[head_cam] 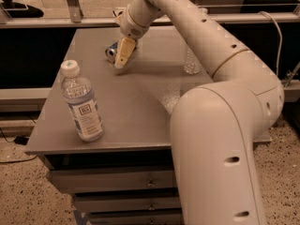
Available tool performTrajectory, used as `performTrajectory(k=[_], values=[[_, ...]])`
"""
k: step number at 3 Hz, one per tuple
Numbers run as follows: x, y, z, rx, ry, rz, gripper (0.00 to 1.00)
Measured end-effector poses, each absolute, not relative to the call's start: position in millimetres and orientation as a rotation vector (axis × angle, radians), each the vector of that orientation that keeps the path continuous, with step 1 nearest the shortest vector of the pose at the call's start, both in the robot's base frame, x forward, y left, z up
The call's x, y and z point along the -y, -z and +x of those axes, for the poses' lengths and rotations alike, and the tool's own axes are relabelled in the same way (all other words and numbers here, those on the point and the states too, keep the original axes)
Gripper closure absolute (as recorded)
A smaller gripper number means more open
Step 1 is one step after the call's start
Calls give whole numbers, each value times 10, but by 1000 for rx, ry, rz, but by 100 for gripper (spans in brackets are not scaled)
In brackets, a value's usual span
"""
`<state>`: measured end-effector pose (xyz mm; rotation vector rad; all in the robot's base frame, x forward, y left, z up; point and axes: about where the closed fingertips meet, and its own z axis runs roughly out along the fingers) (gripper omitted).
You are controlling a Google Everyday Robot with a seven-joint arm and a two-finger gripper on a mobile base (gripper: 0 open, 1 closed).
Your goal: Pick redbull can
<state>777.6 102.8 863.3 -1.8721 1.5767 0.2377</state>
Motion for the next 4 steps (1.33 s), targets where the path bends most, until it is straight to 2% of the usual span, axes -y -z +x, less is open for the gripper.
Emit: performTrajectory(k=[1,2,3,4], values=[[-1073,-8504,7836,-1616,-269,-1883,0],[-1116,-8408,7866,-1650,-319,-1890,18],[-1135,-8387,7886,-1674,-375,-1877,50],[-1128,-8416,7892,-1677,-404,-1859,73]])
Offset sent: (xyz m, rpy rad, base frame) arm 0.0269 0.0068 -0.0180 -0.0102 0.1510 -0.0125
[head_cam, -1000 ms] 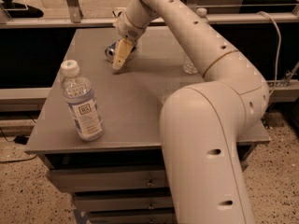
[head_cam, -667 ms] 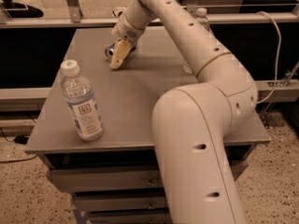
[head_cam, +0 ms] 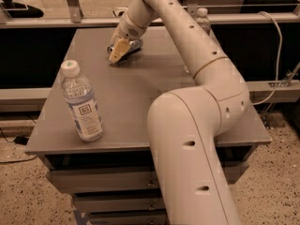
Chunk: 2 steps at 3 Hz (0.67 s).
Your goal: Pick redbull can
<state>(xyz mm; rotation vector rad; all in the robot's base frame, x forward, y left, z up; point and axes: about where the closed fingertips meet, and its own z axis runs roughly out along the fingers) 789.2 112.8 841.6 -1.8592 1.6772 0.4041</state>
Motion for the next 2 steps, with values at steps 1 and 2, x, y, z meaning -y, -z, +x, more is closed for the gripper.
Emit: performTrajectory(k=[1,2], values=[[-1136,-8607,7844,-1629,-428,-1839,96],[-1187,-8978,7716,-1531,-445,-1823,100]])
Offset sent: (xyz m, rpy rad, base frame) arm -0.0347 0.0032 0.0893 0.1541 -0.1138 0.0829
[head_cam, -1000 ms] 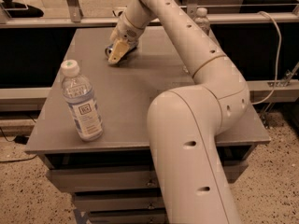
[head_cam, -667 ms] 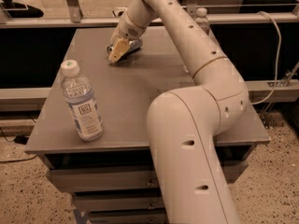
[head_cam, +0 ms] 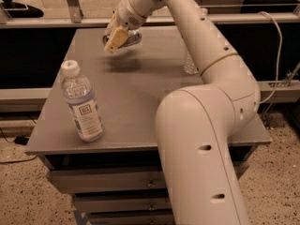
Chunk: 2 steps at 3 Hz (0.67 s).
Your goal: Pick redbull can
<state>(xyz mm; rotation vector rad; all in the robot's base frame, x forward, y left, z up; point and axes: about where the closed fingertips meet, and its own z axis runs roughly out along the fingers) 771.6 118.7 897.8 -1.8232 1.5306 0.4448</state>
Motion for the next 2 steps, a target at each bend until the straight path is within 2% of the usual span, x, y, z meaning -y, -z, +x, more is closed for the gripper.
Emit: performTrajectory(k=[2], values=[[-1171,-9617,7337,-1351,-592,-1691,100]])
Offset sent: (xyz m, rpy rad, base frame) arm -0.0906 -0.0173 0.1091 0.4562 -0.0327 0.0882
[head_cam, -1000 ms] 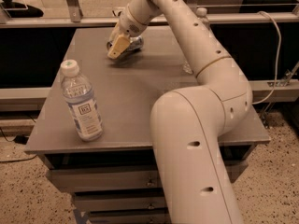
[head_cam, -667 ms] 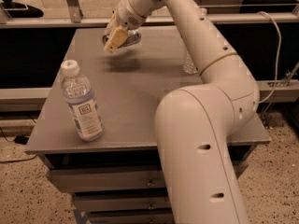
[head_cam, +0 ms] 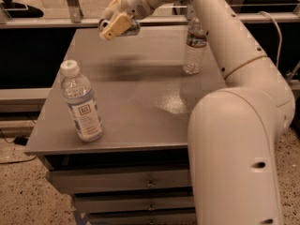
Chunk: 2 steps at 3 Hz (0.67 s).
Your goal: Pick redbull can
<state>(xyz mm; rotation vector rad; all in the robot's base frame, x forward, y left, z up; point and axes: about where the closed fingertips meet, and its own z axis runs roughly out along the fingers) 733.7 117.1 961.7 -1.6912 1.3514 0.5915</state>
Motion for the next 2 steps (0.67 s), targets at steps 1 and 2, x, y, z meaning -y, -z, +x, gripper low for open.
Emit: performTrajectory(k=[1,2], values=[[-1027,-9946,7075,-1265,-712,-1560,100],[-850,-10237,6850,-1172,-807,-1446,100]])
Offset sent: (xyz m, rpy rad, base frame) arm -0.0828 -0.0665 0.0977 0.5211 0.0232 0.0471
